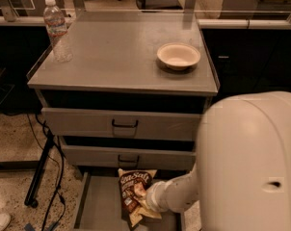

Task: Pick brown chip bag from bottom drawer and place on counter

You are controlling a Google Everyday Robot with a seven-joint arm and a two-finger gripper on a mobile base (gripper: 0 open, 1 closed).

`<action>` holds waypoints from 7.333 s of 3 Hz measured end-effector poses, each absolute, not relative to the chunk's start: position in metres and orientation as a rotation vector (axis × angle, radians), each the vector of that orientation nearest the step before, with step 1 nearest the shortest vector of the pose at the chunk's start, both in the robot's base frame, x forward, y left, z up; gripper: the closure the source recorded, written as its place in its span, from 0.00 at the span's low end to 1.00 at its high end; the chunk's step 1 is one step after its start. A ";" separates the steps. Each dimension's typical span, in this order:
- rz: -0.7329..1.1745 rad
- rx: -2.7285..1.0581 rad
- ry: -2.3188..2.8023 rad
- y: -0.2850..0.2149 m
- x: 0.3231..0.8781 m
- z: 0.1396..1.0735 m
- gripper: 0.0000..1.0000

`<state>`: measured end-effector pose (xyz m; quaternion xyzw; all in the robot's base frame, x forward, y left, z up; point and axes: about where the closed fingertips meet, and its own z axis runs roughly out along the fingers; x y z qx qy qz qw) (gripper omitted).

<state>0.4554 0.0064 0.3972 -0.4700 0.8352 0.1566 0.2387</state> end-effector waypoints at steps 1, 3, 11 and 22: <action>0.454 -1.185 2.266 -0.020 0.445 0.414 1.00; 0.560 -1.100 2.196 -0.017 0.428 0.426 1.00; 0.650 -1.238 1.749 0.053 0.408 0.598 1.00; 0.354 -1.400 1.375 0.158 0.498 0.847 1.00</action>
Offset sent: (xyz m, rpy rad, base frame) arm -0.0226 -0.0575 0.0425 0.3103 -0.0984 0.0210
